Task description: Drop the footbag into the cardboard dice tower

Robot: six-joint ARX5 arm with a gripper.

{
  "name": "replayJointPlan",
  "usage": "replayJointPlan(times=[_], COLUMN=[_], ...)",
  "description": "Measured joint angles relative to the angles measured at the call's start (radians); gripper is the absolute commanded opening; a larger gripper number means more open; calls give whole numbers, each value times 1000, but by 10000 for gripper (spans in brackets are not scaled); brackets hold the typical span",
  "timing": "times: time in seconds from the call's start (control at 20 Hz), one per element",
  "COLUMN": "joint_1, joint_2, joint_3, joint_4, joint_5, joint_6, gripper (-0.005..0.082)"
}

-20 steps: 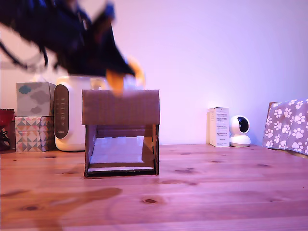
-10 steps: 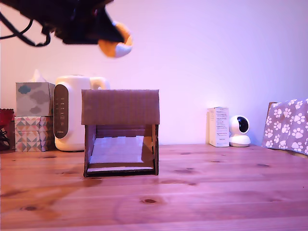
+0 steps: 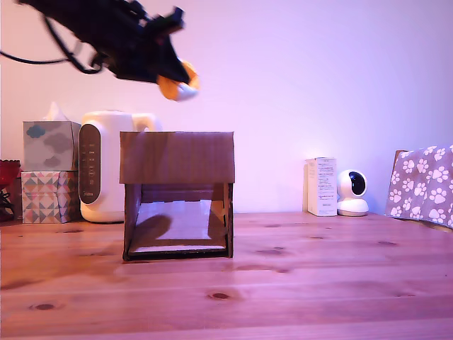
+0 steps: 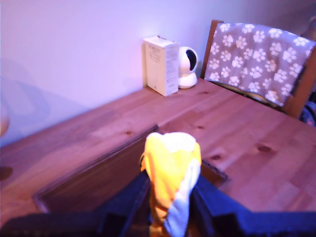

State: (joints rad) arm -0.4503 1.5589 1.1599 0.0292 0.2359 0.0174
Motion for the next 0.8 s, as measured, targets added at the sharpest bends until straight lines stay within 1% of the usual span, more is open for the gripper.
replayJointPlan(times=[0.15,0.35,0.4,0.45,0.5,0.55,0.6,0.75,0.8], joint_1=[13,21,24,26,26,26,26,26,26], joint_2=[93,134,134,134,134,134,133,130,124], joint_3=[89,102,103,108,112,119,125,138,138], joint_4=[-68,-79,-74,-73,-74,-74,-72,-84,-99], joint_5=[9,9,8,5,2,1,1,1,0], joint_6=[10,13,13,13,13,13,13,17,21], gripper=[130,133,185,339,557,725,794,765,720])
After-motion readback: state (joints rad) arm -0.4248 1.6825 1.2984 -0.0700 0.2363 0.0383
